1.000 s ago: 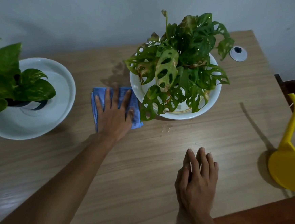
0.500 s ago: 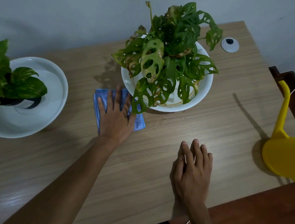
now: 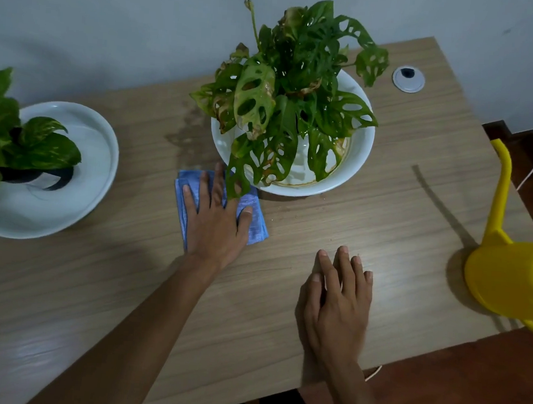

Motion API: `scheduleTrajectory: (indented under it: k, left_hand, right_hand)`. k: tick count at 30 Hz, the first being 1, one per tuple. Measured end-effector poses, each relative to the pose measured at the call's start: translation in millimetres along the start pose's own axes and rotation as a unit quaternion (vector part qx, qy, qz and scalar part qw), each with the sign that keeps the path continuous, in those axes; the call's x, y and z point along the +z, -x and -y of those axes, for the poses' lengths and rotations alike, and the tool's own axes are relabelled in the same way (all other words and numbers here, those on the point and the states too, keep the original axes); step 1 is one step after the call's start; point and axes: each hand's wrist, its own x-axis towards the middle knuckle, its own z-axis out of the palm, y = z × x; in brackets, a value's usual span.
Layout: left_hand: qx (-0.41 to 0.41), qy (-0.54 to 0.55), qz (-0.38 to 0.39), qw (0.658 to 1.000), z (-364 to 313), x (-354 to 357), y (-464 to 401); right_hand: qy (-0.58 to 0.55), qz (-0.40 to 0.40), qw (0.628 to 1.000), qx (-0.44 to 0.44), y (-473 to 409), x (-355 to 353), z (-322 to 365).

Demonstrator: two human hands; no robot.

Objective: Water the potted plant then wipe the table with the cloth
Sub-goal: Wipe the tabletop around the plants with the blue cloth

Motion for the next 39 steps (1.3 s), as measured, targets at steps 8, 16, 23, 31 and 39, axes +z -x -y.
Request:
scheduleTrajectory:
  k: [8, 16, 23, 31, 39]
  left_hand:
    - [-0.010, -0.001, -0.002, 1.000, -16.6, 2.1, 11.1]
    - [-0.013, 0.008, -0.010, 1.000, -33.5, 6.6, 23.3]
    - [-0.012, 0.015, -0.021, 1.000, -47.5, 12.2, 29.4]
    - [-0.034, 0.029, -0.029, 0.999, -76.3, 16.3, 35.7]
    - [-0.050, 0.029, -0.026, 0.998, -103.7, 21.9, 37.1]
  right_hand:
    - [-0.020, 0.000, 1.000, 0.001, -0.6, -1.7, -2.7]
    - [-0.033, 0.005, 0.999, -0.003, 0.0, -2.9, -3.0]
    - [-0.054, 0.015, 0.998, 0.002, -0.5, -6.9, -3.4]
    - [-0.141, 0.049, 0.989, 0.006, -2.4, -18.9, -12.0]
    - [-0.262, 0.033, 0.963, 0.053, -1.2, -24.1, -17.0]
